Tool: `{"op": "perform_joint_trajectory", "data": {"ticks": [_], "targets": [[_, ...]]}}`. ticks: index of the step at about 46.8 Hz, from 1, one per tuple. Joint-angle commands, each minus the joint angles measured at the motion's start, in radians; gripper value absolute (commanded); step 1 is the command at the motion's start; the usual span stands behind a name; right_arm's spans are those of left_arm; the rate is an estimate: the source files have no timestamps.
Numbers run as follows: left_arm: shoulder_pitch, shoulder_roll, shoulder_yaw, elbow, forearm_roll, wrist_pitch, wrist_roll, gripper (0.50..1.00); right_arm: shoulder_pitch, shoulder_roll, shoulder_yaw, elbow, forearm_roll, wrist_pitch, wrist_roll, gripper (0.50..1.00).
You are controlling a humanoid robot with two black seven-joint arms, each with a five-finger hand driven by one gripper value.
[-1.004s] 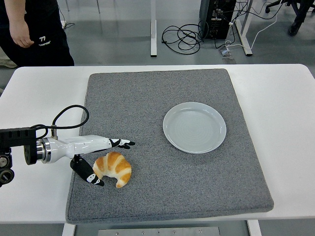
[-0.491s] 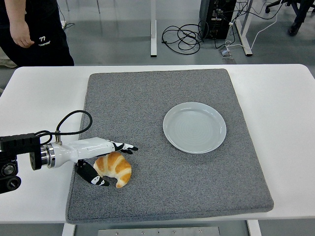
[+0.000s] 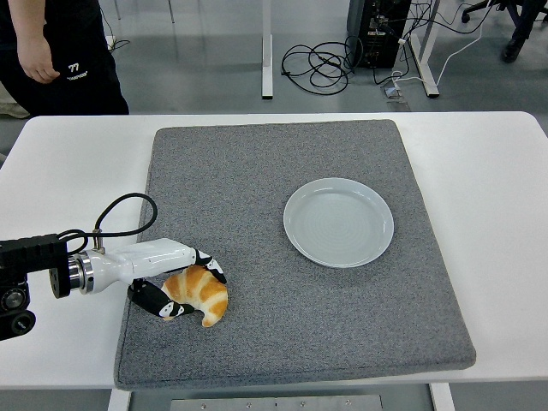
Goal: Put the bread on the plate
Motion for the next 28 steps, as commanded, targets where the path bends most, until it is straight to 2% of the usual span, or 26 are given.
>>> {"op": "perform_joint_trajectory", "data": {"ticks": [1,11,17,28], "targets": [[-0.010,0.008,-0.014,0.000,0.000,0.003,0.000,0.539,0.000,0.000,0.000,0.001,0.000,0.000,0.000,1.000],[-0.036,0.037,-0.104,0.000,-0.003,-0.003,-0.009,0.500,0.002,0.000,0.001,0.003,0.000,-0.001,-0.001,1.000],[-0.074,0.040,-0.107,0.000,-0.012,-0.005,-0.009,0.500,0.002,0.000,0.001,0.003,0.000,0.000,-0.001,1.000],[-0.080,0.072,-0.112,0.011,-0.020,-0.005,0.000,0.500,0.002,0.000,0.000,0.003,0.000,-0.001,-0.003,1.000]]}}
